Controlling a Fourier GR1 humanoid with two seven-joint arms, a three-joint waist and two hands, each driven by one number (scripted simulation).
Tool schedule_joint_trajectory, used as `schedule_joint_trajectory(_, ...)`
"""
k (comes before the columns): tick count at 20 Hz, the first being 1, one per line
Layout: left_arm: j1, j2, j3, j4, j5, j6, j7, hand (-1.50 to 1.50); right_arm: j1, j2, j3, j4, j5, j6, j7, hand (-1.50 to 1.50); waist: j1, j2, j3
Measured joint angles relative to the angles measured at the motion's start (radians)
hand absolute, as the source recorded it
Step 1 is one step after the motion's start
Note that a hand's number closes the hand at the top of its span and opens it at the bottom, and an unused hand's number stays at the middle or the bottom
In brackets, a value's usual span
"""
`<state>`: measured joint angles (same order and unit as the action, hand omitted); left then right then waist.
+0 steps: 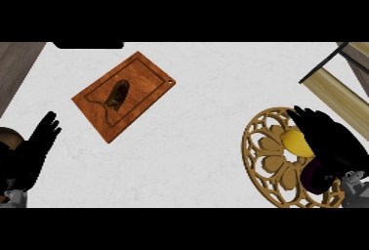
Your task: Pick the lemon from the placemat and place it in the tiered shelf
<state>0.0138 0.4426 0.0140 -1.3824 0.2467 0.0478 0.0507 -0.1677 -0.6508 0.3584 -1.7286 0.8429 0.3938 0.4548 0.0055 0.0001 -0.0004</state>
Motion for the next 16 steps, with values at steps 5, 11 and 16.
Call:
schedule_joint_trajectory(5,0.004,-0.026,0.027,0.0,-0.03,-0.016,-0.003,0.0,-0.025,0.036,-0.046,0.092,0.065,0.009,-0.075,-1.5,-0.001,0.0,0.0)
schedule_joint_trajectory(11,-0.009,-0.044,0.05,0.002,-0.06,-0.036,0.012,0.0,-0.056,0.089,-0.082,0.234,0.148,-0.055,-0.17,-1.5,-0.001,-0.004,-0.005)
schedule_joint_trajectory(16,-0.001,-0.066,0.069,0.003,-0.08,-0.047,0.006,0.0,-0.072,0.121,-0.114,0.308,0.189,-0.099,-0.247,-1.5,0.0,-0.007,-0.01)
